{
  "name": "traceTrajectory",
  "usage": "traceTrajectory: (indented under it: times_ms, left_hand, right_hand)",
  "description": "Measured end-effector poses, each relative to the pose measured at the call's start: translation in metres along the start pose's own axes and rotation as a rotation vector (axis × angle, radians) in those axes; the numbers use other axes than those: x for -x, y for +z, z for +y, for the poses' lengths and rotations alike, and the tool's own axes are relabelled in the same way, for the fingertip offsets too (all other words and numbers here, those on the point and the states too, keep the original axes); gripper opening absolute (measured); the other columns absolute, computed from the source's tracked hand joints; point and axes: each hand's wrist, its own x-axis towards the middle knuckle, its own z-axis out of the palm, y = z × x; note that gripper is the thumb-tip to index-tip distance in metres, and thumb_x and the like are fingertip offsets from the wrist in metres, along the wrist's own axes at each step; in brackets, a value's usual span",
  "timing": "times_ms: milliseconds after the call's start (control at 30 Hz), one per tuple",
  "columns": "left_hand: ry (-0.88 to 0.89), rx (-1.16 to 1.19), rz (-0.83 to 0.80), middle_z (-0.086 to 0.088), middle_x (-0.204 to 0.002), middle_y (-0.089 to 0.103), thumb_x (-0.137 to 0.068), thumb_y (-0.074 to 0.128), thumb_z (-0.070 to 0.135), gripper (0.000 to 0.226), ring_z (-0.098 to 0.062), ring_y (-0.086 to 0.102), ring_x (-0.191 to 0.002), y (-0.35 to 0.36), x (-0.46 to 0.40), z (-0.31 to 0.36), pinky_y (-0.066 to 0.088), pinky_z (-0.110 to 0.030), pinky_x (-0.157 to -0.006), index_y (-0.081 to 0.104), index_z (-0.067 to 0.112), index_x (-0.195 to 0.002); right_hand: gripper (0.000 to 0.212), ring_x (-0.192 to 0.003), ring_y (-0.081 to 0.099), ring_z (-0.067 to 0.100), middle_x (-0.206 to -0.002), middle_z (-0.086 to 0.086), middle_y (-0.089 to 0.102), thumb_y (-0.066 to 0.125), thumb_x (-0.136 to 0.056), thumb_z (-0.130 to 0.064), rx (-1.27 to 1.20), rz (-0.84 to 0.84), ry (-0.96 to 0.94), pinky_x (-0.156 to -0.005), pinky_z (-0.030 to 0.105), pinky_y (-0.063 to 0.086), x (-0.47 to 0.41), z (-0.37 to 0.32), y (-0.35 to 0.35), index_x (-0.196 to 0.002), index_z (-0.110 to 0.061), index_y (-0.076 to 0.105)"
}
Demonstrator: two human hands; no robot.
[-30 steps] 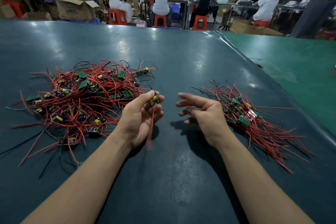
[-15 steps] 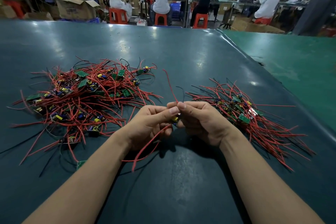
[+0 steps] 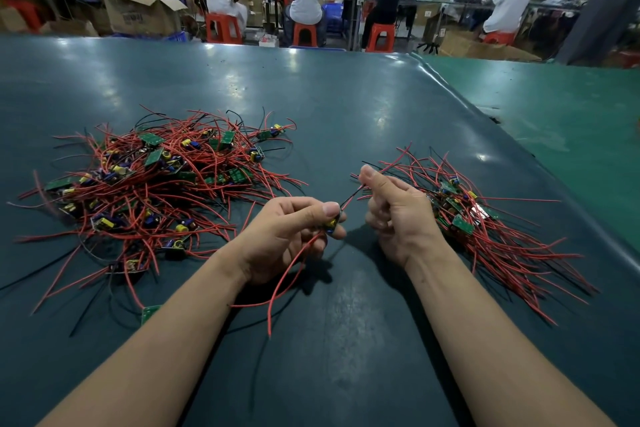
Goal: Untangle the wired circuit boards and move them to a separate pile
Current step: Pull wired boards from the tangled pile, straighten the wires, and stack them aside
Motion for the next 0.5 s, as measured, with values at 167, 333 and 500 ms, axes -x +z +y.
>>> traceTrajectory:
  times_ms: [167,333,500]
  left_hand:
    - [-0.004,-0.009,0.005,-0.011,-0.066,0.067,-0.076,0.068,0.023,0.017,-0.01,0.051,-0.046,0.0,0.0,0.001,0.044,-0.015,-0.045,0.074,0.008,-0.073]
    - [-0.005,0.026,0.01,-0.012,-0.069,0.067,-0.078,0.067,0.023,0.02,-0.01,0.052,-0.046,-0.002,0.001,0.0,0.044,-0.014,-0.046,0.071,0.004,-0.081]
    - [0.011,0.026,0.039,-0.01,-0.069,0.069,-0.077,0.066,0.021,0.025,-0.008,0.054,-0.047,0.001,-0.001,0.001,0.046,-0.014,-0.048,0.067,-0.001,-0.088]
  right_hand:
    - [0.022,-0.038,0.026,0.006,-0.046,-0.005,0.035,0.075,-0.072,-0.029,-0.037,-0.11,0.032,-0.033,0.016,0.022,0.003,-0.001,0.0,-0.074,-0.009,0.065]
    - [0.025,-0.037,0.032,0.006,-0.048,-0.004,0.039,0.079,-0.062,-0.033,0.119,-0.298,0.09,-0.035,0.014,0.023,0.011,0.002,0.004,-0.068,-0.013,0.066]
    - [0.034,-0.036,0.032,0.008,-0.048,-0.002,0.042,0.082,-0.057,-0.031,0.125,-0.135,0.029,-0.034,0.016,0.025,0.008,0.004,0.007,-0.055,-0.018,0.05]
